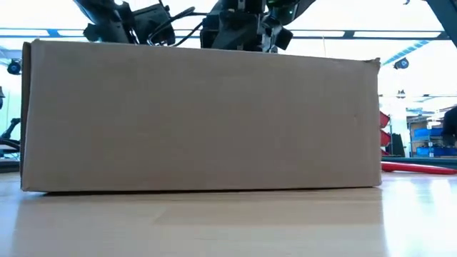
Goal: Unpack boxes
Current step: Open the cardboard box using the box cutter
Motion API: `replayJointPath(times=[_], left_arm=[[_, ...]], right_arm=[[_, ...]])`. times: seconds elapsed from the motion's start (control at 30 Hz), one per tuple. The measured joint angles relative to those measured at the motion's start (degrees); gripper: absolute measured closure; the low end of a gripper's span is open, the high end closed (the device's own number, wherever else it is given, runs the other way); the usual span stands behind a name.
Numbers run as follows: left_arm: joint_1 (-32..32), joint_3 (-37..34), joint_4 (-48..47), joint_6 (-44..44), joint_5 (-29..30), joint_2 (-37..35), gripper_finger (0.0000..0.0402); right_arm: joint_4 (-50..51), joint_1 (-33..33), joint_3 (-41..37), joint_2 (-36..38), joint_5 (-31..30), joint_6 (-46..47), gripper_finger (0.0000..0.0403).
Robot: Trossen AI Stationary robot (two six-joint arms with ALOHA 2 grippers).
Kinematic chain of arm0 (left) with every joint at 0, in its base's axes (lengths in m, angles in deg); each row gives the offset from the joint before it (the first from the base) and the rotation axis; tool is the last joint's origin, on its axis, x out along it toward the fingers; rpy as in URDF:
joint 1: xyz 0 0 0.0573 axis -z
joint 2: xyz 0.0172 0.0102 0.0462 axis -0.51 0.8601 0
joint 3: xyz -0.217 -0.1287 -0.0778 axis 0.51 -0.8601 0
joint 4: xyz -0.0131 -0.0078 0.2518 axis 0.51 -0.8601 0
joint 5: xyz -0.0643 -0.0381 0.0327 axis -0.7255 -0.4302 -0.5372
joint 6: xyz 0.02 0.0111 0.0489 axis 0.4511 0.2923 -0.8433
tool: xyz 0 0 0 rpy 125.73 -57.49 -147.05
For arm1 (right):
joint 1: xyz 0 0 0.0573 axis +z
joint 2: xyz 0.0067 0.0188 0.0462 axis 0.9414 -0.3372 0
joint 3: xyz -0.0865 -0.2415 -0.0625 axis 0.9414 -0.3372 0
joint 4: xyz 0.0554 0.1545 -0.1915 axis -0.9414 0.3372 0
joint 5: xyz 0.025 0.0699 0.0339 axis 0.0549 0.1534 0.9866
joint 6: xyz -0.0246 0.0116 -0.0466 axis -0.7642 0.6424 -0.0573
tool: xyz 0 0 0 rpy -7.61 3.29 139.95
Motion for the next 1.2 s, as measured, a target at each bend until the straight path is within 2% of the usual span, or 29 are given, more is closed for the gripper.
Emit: replayJointPath(times=[0.07, 0.13, 0.5, 0.87, 1.2], left_arm=[[-0.1, 0.0, -0.4, 0.0, 0.1, -0.9, 0.0374], [-0.2, 0.0, -0.5, 0.4, 0.2, -1.6, 0.0389], [-0.3, 0.0, 0.5, 0.2, 0.6, -6.4, 0.0400], [-0.3, -0.1, 2.1, 0.2, 1.0, -11.7, 0.0401], [-0.3, 0.9, 2.2, 0.5, 1.6, -12.9, 0.0402]], right_arm=[[0.1, 0.1, 0.0, 0.0, 0.0, -0.5, 0.0203], [0.1, 0.1, 0.0, 0.0, 0.0, -0.5, 0.0202], [-0.1, 0.1, 0.0, -3.8, -0.5, -2.0, 0.0203], [-4.8, 0.0, 0.0, -5.9, -0.6, -1.4, 0.0203], [-5.7, 0.0, 0.0, -5.9, -10.9, -1.2, 0.0203]])
